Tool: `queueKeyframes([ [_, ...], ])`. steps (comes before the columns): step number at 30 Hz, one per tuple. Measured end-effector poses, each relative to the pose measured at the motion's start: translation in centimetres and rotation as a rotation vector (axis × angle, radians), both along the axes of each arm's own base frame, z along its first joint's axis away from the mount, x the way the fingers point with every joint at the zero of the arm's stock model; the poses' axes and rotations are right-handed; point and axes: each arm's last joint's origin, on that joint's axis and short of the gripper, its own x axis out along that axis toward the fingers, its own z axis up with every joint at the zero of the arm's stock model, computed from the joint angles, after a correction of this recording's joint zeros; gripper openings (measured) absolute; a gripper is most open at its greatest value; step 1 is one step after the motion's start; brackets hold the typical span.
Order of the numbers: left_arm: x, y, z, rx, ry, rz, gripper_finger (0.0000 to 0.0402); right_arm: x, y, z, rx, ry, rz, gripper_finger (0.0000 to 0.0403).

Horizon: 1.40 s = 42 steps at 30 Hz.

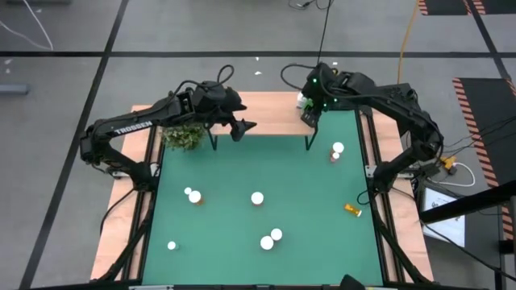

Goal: Pick and place medicine bottles onto shelf by color
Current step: Put the large green medicine bottle on the shelf

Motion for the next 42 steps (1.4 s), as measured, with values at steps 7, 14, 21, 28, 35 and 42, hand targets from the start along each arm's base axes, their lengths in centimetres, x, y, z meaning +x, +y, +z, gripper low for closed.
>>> queueKeyframes([
  [7, 0.1, 0.1, 0.2, -0.007, -0.03, 0.052, 0.0379, -0.7, -1.5, 0.0, -0.004, -0.022, 0.045, 0.0195],
  [14, 0.1, 0.2, 0.2, -0.033, -0.039, 0.074, 0.0379, -0.5, -2.0, 0.2, -0.031, -0.077, 0.068, 0.0196],
  [21, 0.1, 0.1, 0.2, -0.035, -0.038, 0.075, 0.0379, -0.4, -1.9, 0.2, -0.011, -0.085, 0.083, 0.0197],
  [28, 0.1, 0.2, 0.2, 0.008, -0.023, 0.049, 0.0379, -0.4, -1.9, 0.2, -0.008, -0.083, 0.08, 0.0203],
  [35, 0.1, 0.2, 0.2, 0.085, 0.006, 0.031, 0.0379, -0.6, -1.8, 0.0, 0.007, -0.064, 0.08, 0.0228],
  [42, 0.2, 0.0, 0.2, 0.067, -0.001, 0.031, 0.0379, -0.5, -1.8, 0.1, -0.007, -0.066, 0.097, 0.0252],
])
